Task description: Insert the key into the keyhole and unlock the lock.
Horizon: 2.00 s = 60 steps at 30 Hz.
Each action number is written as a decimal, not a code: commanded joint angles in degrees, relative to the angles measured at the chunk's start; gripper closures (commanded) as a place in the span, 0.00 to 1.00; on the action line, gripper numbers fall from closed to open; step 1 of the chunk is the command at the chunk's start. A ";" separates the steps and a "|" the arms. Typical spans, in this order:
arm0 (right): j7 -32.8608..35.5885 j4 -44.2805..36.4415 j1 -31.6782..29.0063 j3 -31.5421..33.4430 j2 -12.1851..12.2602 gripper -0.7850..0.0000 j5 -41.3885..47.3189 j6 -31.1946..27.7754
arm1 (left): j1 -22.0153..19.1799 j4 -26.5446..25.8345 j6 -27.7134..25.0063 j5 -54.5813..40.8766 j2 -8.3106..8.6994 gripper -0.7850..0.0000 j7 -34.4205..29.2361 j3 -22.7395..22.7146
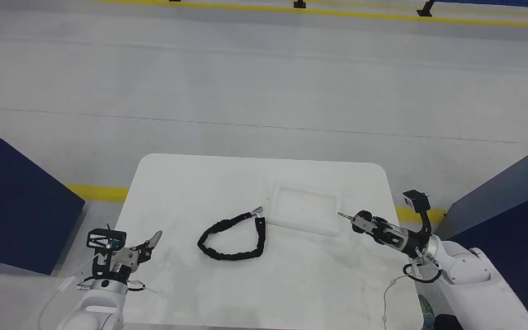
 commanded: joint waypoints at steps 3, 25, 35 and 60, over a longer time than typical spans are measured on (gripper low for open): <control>0.00 0.00 0.00 0.00 0.00 1.00 0.00 0.00 | 0.00 0.00 0.00 0.00 0.00 0.00 0.00 0.00; 0.00 0.00 0.00 0.00 0.00 1.00 0.00 0.00 | -20.04 -1.31 -16.56 7.50 -0.40 0.00 -30.70 14.54; 0.00 0.00 0.00 0.00 0.00 1.00 0.00 0.00 | -39.53 16.09 -22.46 2.78 -3.19 0.00 -39.93 27.32; 0.00 0.00 0.00 0.00 0.00 1.00 0.00 0.00 | -55.78 34.70 -30.49 -9.47 -7.45 0.00 -45.83 38.92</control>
